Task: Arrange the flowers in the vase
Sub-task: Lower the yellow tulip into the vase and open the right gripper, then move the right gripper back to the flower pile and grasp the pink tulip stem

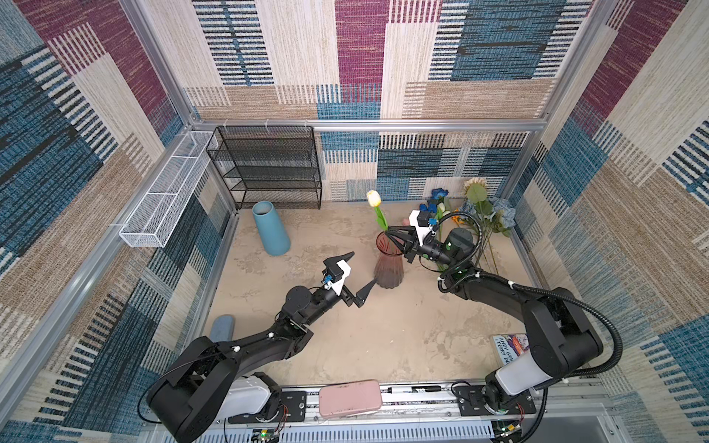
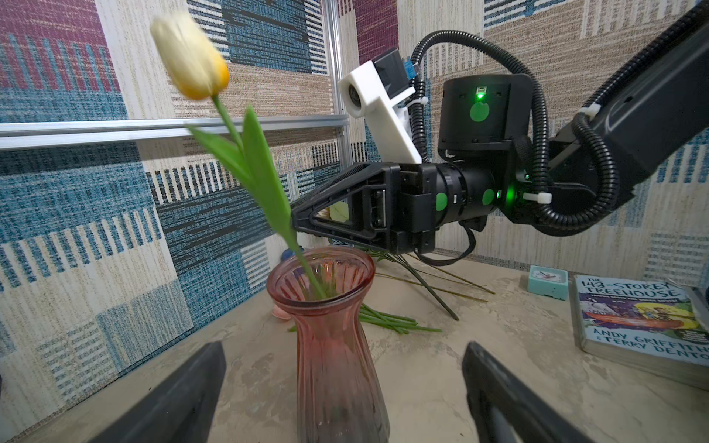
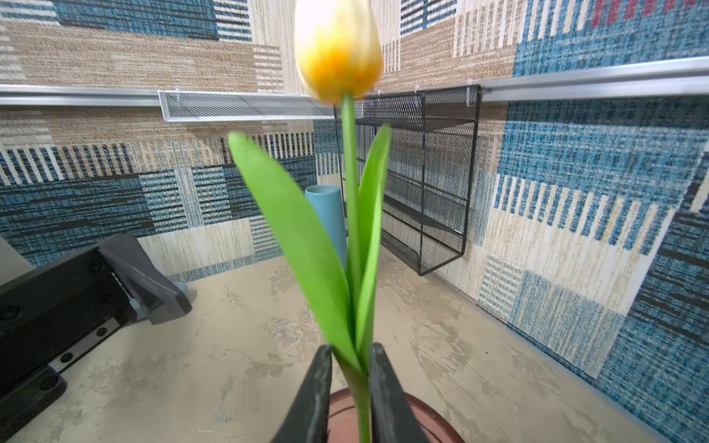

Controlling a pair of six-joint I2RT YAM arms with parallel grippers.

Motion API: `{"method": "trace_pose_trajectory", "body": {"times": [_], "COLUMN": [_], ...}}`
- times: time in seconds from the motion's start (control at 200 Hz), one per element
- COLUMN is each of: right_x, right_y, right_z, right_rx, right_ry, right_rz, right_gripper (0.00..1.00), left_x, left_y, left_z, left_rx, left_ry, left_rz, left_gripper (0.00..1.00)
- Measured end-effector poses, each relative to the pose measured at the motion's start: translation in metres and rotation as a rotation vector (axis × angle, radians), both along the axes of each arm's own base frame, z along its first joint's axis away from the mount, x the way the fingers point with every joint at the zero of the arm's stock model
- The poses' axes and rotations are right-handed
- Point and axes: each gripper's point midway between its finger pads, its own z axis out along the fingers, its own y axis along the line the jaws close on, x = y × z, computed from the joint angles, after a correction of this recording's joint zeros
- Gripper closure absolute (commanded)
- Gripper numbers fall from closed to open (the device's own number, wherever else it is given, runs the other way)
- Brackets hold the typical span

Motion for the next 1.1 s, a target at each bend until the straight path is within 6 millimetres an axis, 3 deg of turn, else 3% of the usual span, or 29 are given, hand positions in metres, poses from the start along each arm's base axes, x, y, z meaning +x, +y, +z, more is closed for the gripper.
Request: {"method": "trace_pose_trajectory", "body": {"times": [0.16, 0.31, 0.641, 0.726, 0.801, 0.866, 0.931, 1.006, 1.016, 1.097], "right_x": [0.006, 0.0, -0.018, -0.01, 0.013, 0.039, 0.072, 0.105, 0.111, 0.127], "right_y": [-0.002, -0.007, -0.032, -0.047, -0.072, -0.097, -0.125, -0.155, -0.161, -0.183], "right_z": [-0.009, -0.006, 0.073, 0.087, 0.095, 0.086, 0.06, 0.014, 0.001, -0.061], "right_rx": [-0.031, -0.037, 0.041, 0.06, 0.077, 0.075, 0.051, -0.002, -0.018, -0.092], "right_ry": [0.029, 0.035, -0.077, -0.068, -0.021, 0.055, 0.165, 0.311, 0.351, 0.53], "right_rz": [-0.029, -0.047, -0.157, -0.219, -0.316, -0.398, -0.494, -0.599, -0.619, -0.691], "right_gripper": [0.59, 0.51, 0.32, 0.35, 0.39, 0.44, 0.49, 0.56, 0.56, 0.6], "left_x": [0.0, -0.001, -0.013, -0.017, -0.021, -0.026, -0.032, -0.034, -0.035, -0.038], "left_y": [0.0, 0.001, 0.007, 0.002, -0.004, -0.01, -0.017, -0.022, -0.024, -0.028], "left_z": [0.0, 0.001, 0.022, 0.021, 0.018, 0.009, -0.003, -0.013, -0.015, -0.023], "left_rx": [-0.001, -0.003, -0.016, 0.017, 0.05, 0.1, 0.141, 0.172, 0.178, 0.202], "left_ry": [-0.001, -0.004, -0.061, -0.059, -0.055, -0.057, -0.038, -0.012, -0.007, 0.005], "left_rz": [0.003, 0.003, -0.003, -0.036, -0.067, -0.093, -0.131, -0.152, -0.157, -0.18], "left_gripper": [0.01, 0.01, 0.01, 0.01, 0.01, 0.01, 0.01, 0.01, 0.01, 0.01]}}
